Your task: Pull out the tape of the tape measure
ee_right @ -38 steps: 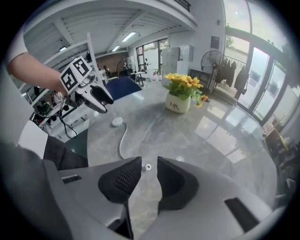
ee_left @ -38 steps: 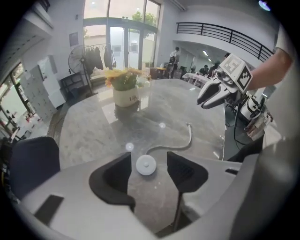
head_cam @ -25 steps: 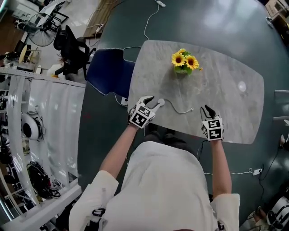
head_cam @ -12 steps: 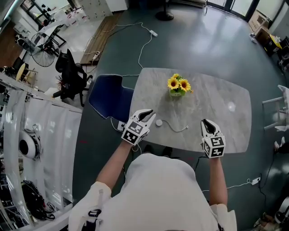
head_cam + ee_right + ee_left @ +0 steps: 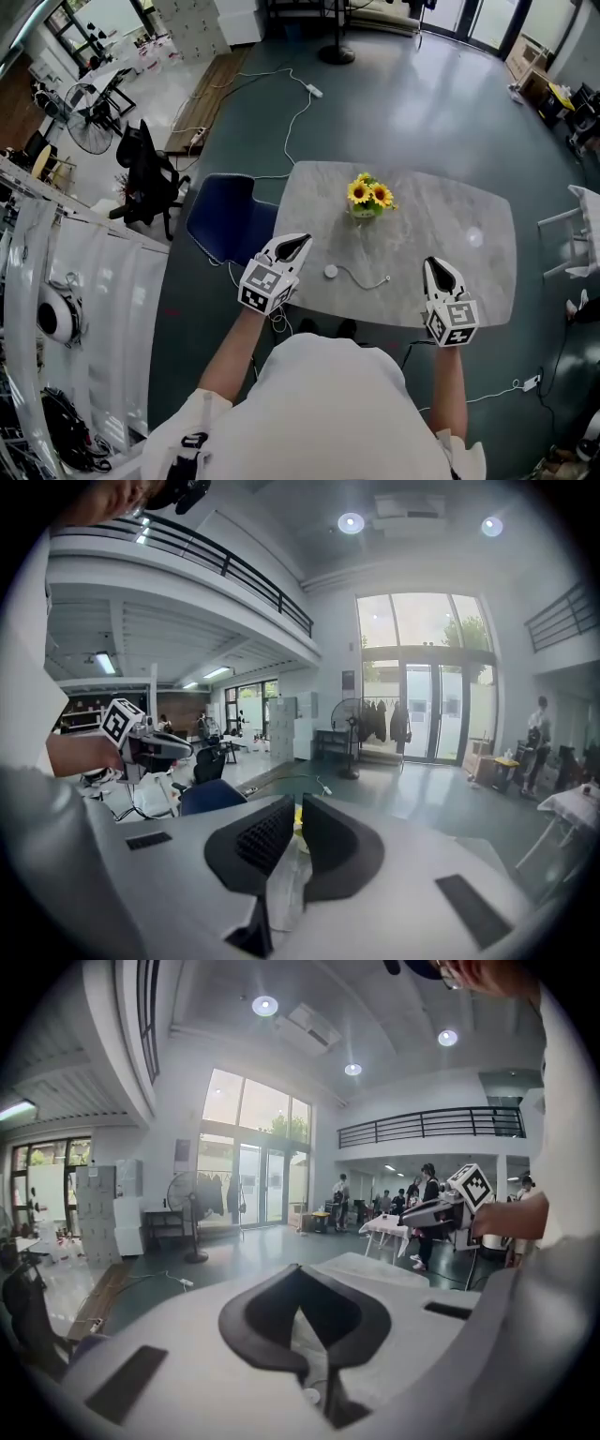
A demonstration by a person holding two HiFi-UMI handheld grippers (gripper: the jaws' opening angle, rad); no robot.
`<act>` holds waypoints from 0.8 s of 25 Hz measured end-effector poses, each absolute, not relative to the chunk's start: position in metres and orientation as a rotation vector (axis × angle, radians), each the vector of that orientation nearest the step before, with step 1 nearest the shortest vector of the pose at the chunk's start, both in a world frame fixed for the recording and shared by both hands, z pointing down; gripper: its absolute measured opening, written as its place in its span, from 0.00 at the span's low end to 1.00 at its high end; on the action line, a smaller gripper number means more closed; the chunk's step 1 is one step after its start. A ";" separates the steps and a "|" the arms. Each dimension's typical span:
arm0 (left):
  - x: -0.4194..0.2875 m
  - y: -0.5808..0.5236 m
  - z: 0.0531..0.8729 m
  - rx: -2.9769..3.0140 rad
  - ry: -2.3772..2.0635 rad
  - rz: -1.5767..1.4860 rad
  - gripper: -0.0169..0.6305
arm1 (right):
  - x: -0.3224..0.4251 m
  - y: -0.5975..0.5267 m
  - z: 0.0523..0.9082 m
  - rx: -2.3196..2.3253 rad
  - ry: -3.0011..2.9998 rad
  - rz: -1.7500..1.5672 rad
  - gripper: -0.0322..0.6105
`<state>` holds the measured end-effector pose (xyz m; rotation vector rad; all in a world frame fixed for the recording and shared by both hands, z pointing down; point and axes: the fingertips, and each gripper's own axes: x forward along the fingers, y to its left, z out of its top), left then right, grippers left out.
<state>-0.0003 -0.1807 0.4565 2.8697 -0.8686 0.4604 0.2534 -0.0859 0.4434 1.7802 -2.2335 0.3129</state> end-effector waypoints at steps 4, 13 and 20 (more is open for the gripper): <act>-0.007 -0.182 0.445 2.875 -0.862 0.417 0.04 | 0.251 -0.084 0.431 1.798 -2.248 0.277 0.12; -0.003 -0.178 0.431 2.895 -0.851 0.370 0.04 | 0.254 -0.076 0.421 1.839 -2.247 0.257 0.11; 0.007 -0.172 0.432 2.903 -0.819 0.378 0.04 | 0.258 -0.074 0.422 1.847 -2.244 0.263 0.11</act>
